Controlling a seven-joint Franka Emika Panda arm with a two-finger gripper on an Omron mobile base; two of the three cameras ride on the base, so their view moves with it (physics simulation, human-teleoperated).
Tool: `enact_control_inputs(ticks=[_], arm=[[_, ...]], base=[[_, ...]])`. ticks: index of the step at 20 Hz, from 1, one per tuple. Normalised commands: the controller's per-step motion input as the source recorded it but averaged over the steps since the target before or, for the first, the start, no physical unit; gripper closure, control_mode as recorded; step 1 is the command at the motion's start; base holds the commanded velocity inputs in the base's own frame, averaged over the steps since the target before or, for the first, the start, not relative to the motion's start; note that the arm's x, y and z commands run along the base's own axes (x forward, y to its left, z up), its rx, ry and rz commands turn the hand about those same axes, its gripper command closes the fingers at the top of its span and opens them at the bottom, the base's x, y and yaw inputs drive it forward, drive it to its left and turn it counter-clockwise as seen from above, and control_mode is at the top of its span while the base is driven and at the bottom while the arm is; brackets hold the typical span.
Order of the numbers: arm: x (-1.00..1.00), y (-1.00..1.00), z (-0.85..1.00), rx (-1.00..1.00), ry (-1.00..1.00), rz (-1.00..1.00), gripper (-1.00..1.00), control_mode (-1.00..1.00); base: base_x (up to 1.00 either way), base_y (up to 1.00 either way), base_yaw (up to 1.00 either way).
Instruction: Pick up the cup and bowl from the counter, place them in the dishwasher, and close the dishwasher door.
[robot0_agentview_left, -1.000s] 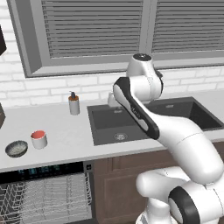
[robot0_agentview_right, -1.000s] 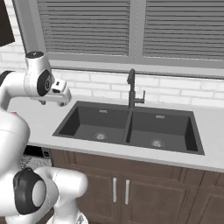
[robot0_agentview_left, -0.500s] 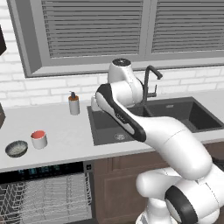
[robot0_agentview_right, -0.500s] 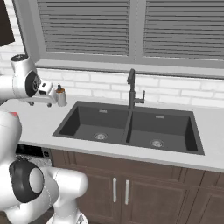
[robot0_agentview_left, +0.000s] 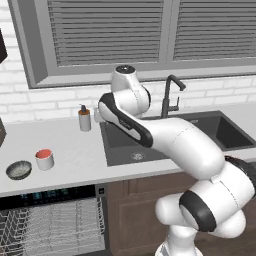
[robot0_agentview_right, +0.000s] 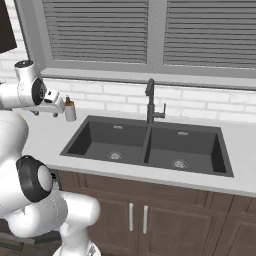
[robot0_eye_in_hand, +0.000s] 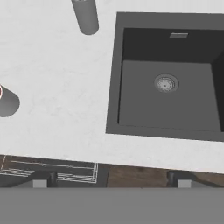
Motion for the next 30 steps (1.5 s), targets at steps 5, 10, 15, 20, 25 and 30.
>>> enact_control_inputs(ticks=[5,10,15,20,25,30], arm=[[0.47,0.21,-0.49,0.0,0.16,0.0,-1.0,-1.0],[0.41,0.55,-0.6,0.03,0.21,0.0,-1.0,-1.0],[0.36,0.74,-0.18,0.0,0.2,0.0,-1.0,-1.0],[0.2,0.8,-0.17,0.0,0.11,0.0,-1.0,-1.0],[0.08,0.77,-0.23,0.0,0.0,0.0,-1.0,-1.0],[0.01,0.7,-0.1,0.0,0.01,0.0,-1.0,-1.0]], base=[[0.0,0.0,0.0],[0.0,0.0,0.0],[0.0,0.0,0.0],[0.0,0.0,0.0],[0.0,0.0,0.0],[0.0,0.0,0.0]])
